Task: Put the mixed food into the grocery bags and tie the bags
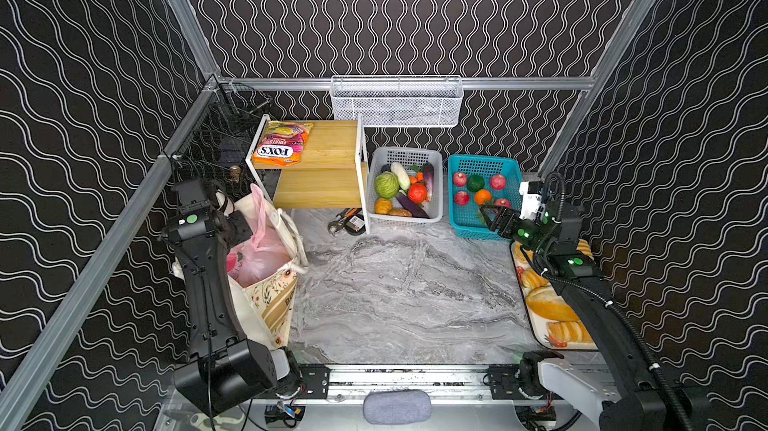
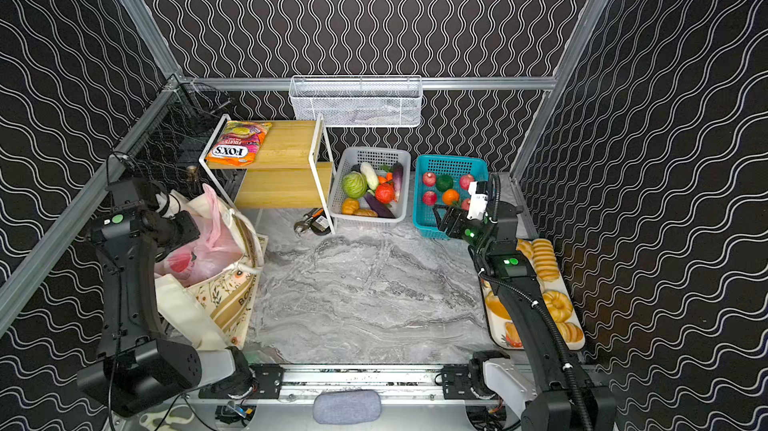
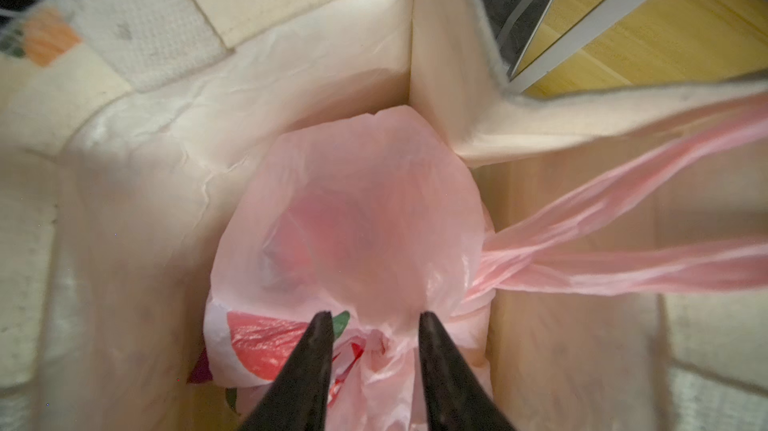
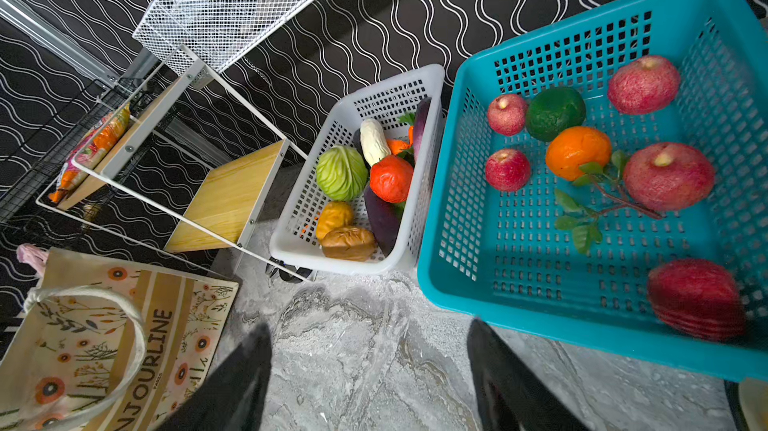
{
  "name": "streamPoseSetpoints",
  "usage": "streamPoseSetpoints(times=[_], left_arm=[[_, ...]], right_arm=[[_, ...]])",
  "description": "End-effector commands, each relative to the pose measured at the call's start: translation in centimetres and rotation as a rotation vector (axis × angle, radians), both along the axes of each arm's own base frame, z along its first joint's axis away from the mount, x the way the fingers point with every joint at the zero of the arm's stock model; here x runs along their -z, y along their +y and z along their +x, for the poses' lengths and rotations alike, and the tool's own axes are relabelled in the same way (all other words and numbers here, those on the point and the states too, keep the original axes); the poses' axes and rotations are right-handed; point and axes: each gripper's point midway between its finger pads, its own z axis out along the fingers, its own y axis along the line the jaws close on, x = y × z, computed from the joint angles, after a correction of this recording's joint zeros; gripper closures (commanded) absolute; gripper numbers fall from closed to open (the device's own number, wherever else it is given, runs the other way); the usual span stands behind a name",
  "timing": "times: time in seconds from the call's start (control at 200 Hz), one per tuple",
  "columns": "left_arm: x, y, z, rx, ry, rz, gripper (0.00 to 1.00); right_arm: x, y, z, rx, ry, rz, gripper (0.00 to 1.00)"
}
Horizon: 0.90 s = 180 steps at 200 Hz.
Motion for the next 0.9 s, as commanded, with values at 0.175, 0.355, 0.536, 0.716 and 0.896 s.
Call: streamPoseSetpoints(times=[0.175,0.355,0.536,0.716,0.896], left_arm=[[8.1,1.8,1.4,-0.072,0.117,-0.019,0.76],[8.8,4.0,-1.1,-0.154,0.202,0.122,0.81],[3.5,5.7,-1.6,-0.228,0.112,0.247,0.76],[-3.3,2.1,0.2,-0.146,-0.170,0.170,0.64],[-8.4,-8.0,2.9,0.158,-0.356,0.139,0.62]], right_arm=[[-0.4,0.3,0.2,-0.009,-0.006,0.024,0.25],[0.3,-0.1,0.0,0.006,0.014,-0.004,0.24],[0.6,-0.1,0.3,0.010,0.016,0.001,0.25],[0.4,-0.1,0.5,0.013,0.015,0.001,0.24],[0.7,-0.2,0.5,0.023,0.001,0.012,0.24]])
